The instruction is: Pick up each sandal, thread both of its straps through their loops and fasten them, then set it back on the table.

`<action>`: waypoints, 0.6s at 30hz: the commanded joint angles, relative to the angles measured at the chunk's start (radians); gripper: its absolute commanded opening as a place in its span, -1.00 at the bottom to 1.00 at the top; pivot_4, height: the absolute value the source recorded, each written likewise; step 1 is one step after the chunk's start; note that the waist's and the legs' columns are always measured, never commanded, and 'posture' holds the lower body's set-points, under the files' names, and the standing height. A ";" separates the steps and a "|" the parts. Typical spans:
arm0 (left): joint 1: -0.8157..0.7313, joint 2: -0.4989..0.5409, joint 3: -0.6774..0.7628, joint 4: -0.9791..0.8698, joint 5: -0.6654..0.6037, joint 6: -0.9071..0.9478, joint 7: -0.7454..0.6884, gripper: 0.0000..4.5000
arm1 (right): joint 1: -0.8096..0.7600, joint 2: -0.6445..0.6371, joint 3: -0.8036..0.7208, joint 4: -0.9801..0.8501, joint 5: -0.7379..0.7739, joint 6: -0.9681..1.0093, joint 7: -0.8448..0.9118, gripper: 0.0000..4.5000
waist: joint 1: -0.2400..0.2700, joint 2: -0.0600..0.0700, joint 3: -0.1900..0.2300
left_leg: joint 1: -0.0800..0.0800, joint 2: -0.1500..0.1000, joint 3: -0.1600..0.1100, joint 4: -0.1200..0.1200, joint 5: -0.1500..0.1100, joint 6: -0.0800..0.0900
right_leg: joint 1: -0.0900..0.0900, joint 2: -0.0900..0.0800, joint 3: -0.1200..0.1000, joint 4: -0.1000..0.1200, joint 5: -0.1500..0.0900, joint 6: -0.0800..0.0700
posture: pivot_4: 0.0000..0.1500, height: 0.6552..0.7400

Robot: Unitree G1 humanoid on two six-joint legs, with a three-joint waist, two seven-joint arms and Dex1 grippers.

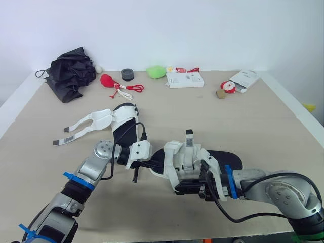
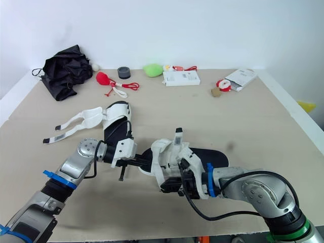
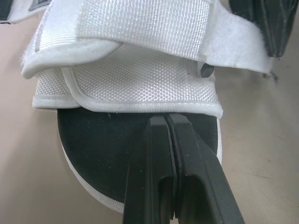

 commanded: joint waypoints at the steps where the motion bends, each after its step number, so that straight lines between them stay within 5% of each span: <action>1: 0.036 0.013 -0.053 0.071 0.064 0.025 -0.005 -1.00 | -0.016 0.010 -0.053 0.010 0.054 0.028 0.034 -0.97 | 0.000 0.000 0.000 | 0.000 0.000 0.000 0.000 0.000 0.000 | 0.000 0.000 0.000 0.000 0.000 0.000 | 1.00 1.00; 9: 0.026 0.011 -0.052 0.087 0.067 0.017 -0.009 -1.00 | -0.261 0.096 -0.167 0.284 0.426 0.151 -0.078 -0.97 | -0.001 0.000 0.001 | 0.000 0.000 0.000 0.001 0.001 0.002 | 0.000 0.000 0.000 0.000 0.004 -0.003 | 1.00 1.00; 18: 0.032 0.009 -0.053 0.083 0.067 0.012 -0.005 -1.00 | -0.547 0.166 -0.162 0.606 0.416 0.264 -0.225 -0.97 | 0.002 0.001 0.000 | -0.002 0.000 0.000 0.000 0.001 0.002 | -0.001 -0.001 -0.001 -0.001 0.007 -0.011 | 1.00 1.00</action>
